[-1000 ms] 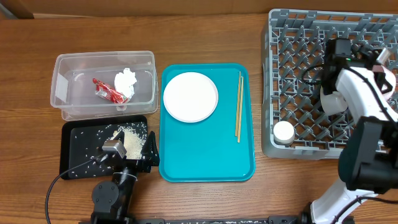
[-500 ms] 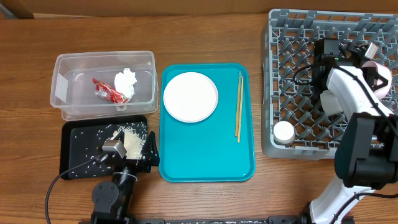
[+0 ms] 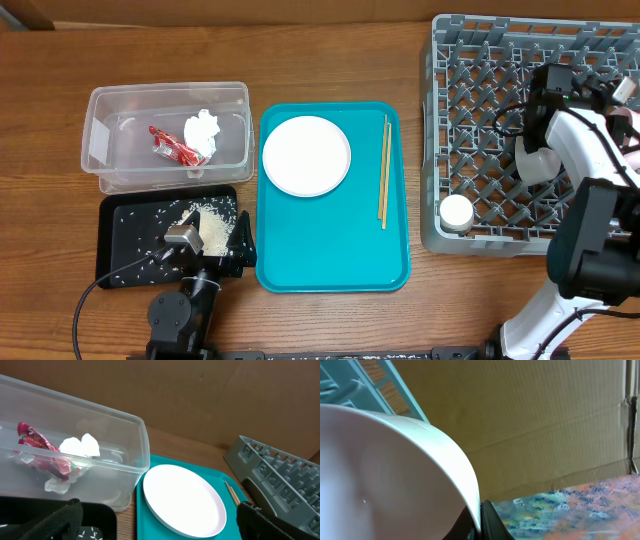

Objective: Sort waste into correct bins and load items into the dishwasher
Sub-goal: 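Stand the white plate upright in the rack and release it, then reach the right gripper to the upper white plate and grasp its rim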

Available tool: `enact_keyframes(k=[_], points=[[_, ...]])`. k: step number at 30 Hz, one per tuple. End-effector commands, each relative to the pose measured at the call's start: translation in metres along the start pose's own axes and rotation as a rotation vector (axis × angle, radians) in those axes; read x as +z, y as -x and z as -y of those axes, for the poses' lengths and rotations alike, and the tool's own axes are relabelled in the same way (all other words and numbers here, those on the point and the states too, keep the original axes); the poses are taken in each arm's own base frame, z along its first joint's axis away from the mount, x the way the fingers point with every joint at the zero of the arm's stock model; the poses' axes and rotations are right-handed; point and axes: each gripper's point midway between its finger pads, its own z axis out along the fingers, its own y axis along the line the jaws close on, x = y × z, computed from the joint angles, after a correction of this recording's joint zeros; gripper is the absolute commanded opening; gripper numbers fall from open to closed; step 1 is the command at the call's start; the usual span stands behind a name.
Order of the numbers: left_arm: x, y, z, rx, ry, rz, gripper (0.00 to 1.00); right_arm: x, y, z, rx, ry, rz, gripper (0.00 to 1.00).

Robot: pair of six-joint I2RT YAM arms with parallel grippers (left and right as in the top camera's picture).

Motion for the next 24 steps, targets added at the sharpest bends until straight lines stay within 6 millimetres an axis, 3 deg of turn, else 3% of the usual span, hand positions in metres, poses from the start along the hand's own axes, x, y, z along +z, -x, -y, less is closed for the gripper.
enact_keyframes(k=[1,11,12,15,17,21,24], points=[[0.0,0.0,0.0,-0.009,-0.002,0.006,1.0,-0.01,0.003,-0.014,-0.021,0.038,0.018,0.04],[0.0,0.0,0.0,-0.009,-0.003,0.006,1.0,-0.038,0.007,-0.033,-0.077,0.067,0.078,0.04],[0.0,0.0,0.0,-0.009,-0.002,0.006,1.0,-0.039,0.007,-0.033,-0.078,0.068,0.081,0.07],[0.0,0.0,0.0,-0.009,-0.003,0.006,1.0,-0.042,0.007,-0.034,-0.089,0.071,0.087,0.47],[0.0,0.0,0.0,-0.009,-0.003,0.006,1.0,-0.049,0.009,-0.034,-0.085,0.078,0.102,0.65],[0.0,0.0,0.0,-0.009,-0.002,0.006,1.0,-0.078,0.023,-0.027,-0.019,0.116,0.171,0.75],[0.0,0.0,0.0,-0.009,-0.002,0.006,1.0,-0.111,0.036,-0.023,0.039,0.215,0.227,0.77]])
